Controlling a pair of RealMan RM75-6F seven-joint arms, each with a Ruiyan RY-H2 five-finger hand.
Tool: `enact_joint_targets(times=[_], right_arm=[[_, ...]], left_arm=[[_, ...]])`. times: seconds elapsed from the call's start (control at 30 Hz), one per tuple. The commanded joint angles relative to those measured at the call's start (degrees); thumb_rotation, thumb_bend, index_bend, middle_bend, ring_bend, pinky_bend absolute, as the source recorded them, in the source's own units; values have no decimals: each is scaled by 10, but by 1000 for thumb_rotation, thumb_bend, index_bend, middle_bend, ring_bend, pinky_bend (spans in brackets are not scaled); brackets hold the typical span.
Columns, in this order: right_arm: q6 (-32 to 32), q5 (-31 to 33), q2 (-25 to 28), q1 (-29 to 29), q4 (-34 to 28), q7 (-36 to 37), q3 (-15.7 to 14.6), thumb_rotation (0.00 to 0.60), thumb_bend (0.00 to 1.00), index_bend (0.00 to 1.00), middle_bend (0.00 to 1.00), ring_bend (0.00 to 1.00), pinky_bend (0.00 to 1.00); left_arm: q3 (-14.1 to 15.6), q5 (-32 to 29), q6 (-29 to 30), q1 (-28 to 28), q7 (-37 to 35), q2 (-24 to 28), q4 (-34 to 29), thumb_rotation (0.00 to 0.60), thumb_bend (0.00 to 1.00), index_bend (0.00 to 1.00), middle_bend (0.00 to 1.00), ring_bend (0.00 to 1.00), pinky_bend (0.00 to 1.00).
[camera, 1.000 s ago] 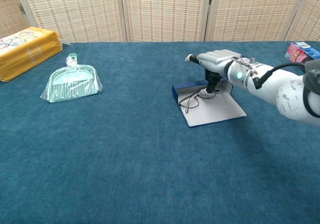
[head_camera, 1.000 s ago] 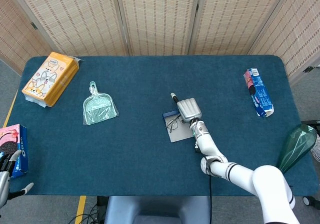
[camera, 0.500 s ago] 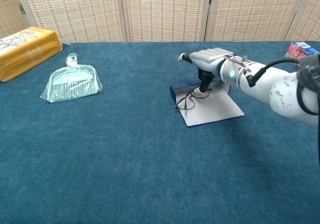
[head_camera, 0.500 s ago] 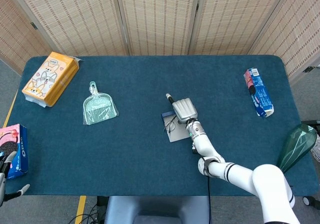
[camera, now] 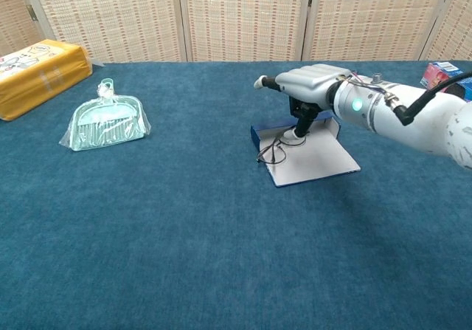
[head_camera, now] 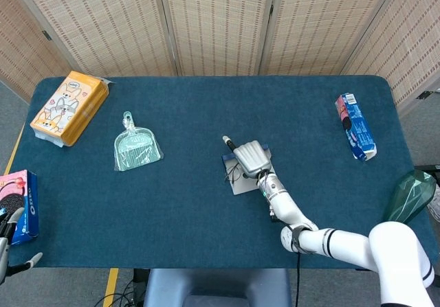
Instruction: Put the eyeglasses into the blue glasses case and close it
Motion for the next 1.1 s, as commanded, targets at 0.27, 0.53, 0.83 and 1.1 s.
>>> enact_joint_targets(times=[0.27,0.53,0.83,1.1], right_arm=[[31,-27,-71,18,30,-22,-15,600,261,0,988,1000,846],[27,-29,-115,24,90,-26,-13,600,254,0,992,1000,846],[23,-32,-114,18,114,-21,-7,600,255,0,994,1000,846],[18,-27,-112,18,137,-22,4,600,255,0,994,1000,846]], left_arm=[[1,-4,1,5,-10,-2,10,600,163,85,149,106,283],[2,-5,-3,6,-17,-4,17,600,163,85,149,106,282],[1,-6,-7,4,-14,-5,16,600,164,85,150,106,282],[1,-4,-9,2,-9,-4,12,600,163,85,149,106,282]])
